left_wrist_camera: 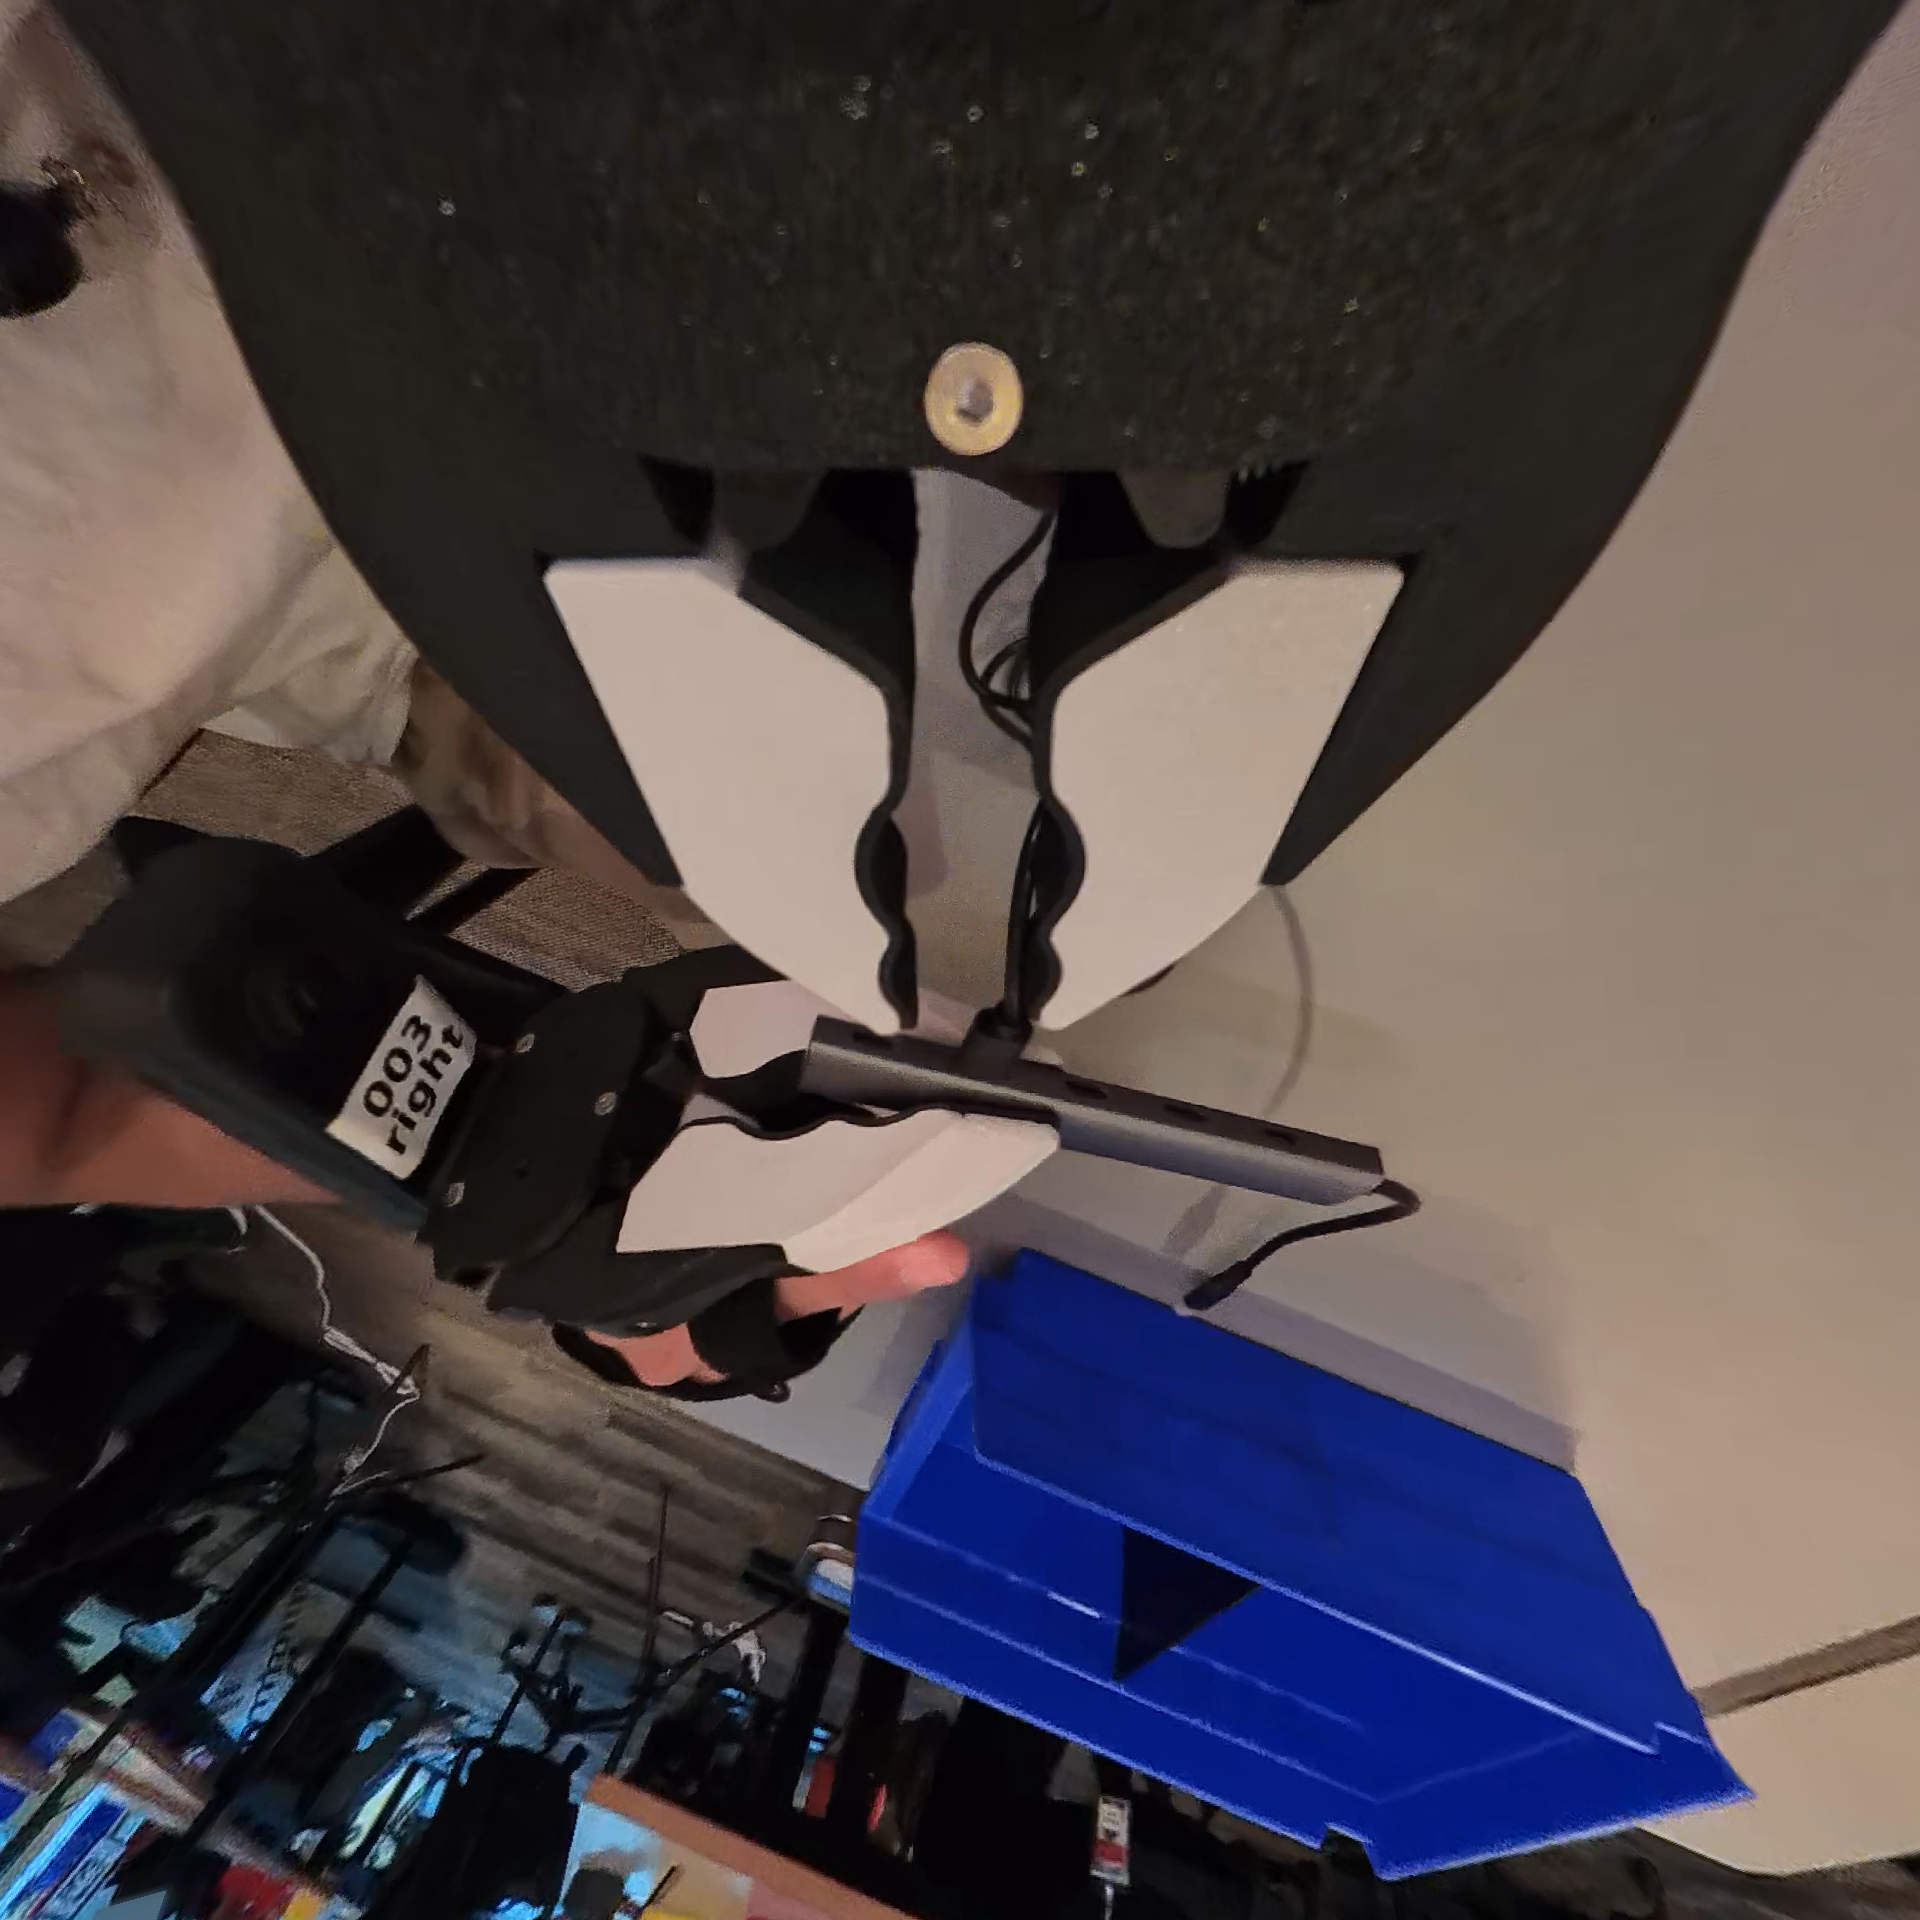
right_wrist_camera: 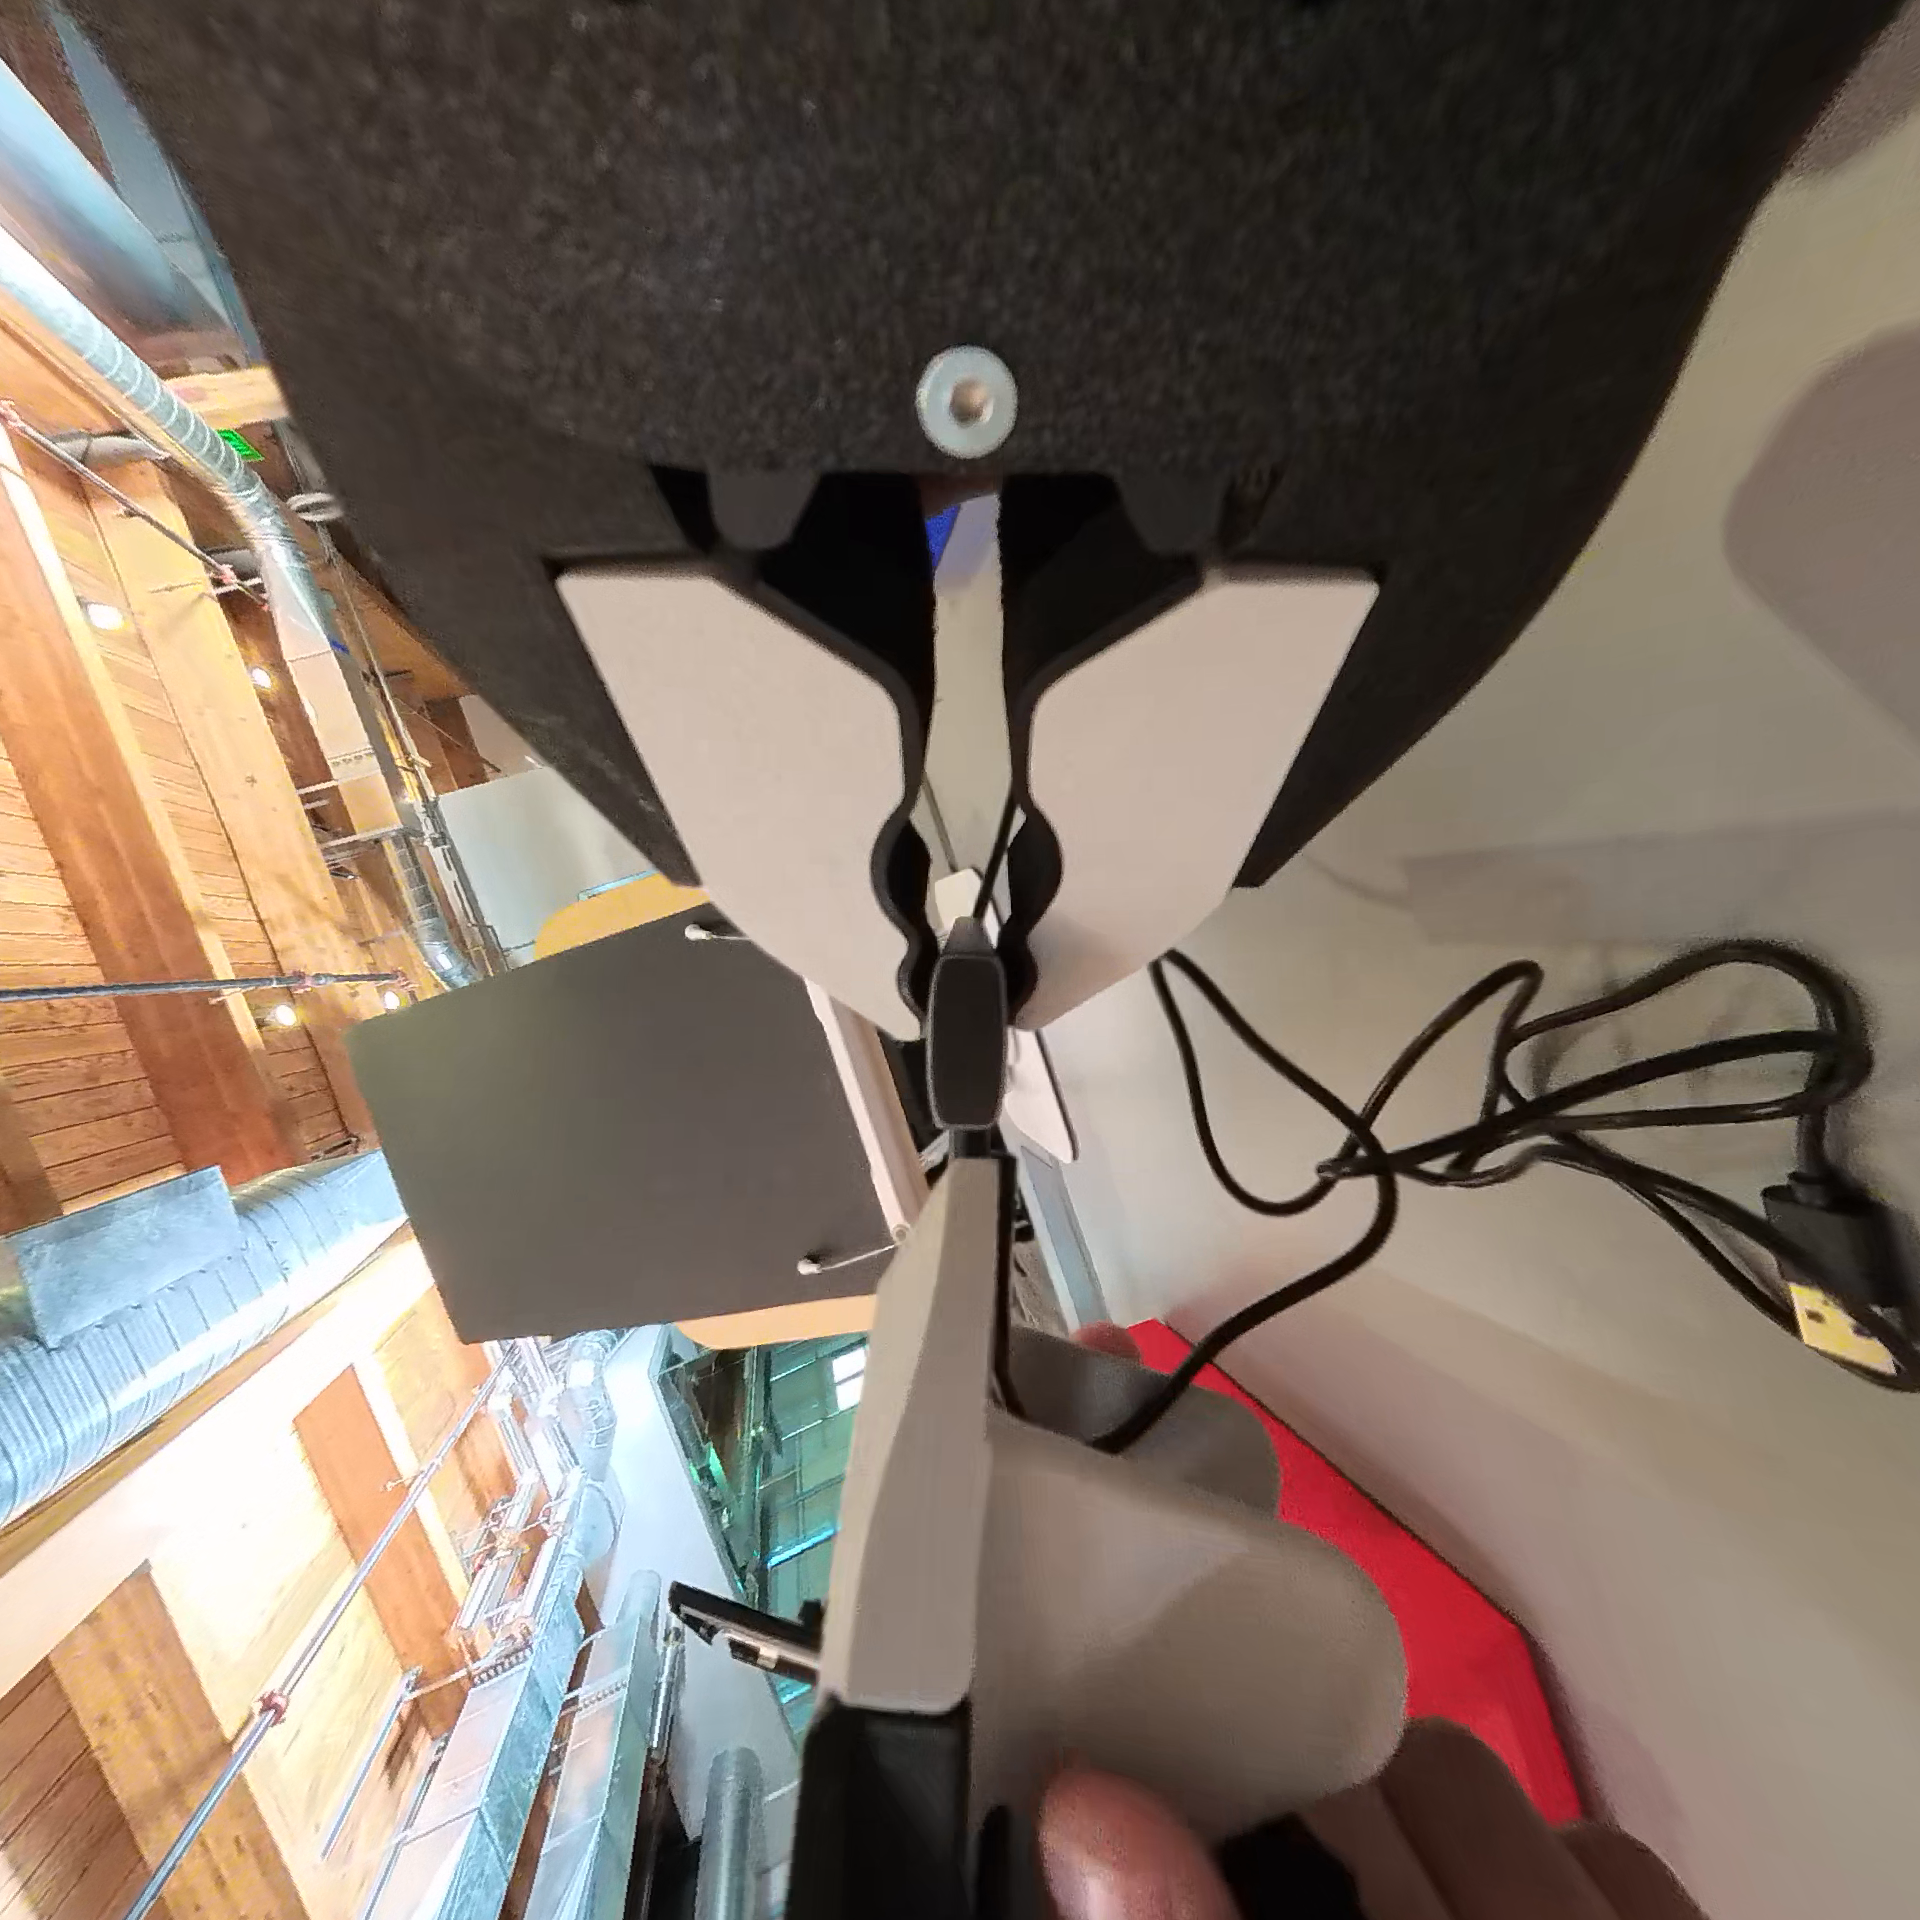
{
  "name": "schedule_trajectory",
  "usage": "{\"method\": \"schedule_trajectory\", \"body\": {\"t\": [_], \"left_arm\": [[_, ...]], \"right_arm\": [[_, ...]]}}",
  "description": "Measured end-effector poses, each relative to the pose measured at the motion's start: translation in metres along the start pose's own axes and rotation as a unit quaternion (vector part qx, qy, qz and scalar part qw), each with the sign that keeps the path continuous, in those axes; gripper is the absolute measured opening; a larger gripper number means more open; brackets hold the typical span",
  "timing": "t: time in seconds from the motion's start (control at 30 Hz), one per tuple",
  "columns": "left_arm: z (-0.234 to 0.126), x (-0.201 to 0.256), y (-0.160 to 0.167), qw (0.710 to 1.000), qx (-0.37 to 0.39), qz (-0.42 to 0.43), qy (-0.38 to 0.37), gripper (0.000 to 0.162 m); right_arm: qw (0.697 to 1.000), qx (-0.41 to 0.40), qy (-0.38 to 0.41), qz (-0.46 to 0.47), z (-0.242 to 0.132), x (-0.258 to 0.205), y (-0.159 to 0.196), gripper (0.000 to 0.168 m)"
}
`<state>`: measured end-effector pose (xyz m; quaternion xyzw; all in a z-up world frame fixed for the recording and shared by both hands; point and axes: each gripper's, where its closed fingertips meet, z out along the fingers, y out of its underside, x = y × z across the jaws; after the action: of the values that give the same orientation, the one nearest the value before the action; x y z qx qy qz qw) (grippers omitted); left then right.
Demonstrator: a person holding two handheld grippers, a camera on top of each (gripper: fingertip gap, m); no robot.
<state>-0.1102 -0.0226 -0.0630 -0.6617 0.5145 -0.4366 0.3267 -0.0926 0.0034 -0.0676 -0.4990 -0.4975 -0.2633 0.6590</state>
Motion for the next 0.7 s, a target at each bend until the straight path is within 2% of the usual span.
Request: {"method": "schedule_trajectory", "body": {"t": [0.3,0.53,0.7], "left_arm": [[-0.001,0.001,0.009,0.999,-0.016,0.041,0.003,0.010],[0.004,0.000,0.015,0.998,-0.015,0.062,-0.015,0.010],[0.010,-0.005,0.020,0.994,-0.029,0.089,-0.054,0.010]], "right_arm": [[0.999,0.026,-0.022,-0.004,-0.002,-0.010,-0.010,0.010],[0.999,0.016,-0.036,0.001,-0.002,-0.017,-0.006,0.009],[0.999,-0.011,-0.043,0.003,0.003,-0.023,0.000,0.009]]}}
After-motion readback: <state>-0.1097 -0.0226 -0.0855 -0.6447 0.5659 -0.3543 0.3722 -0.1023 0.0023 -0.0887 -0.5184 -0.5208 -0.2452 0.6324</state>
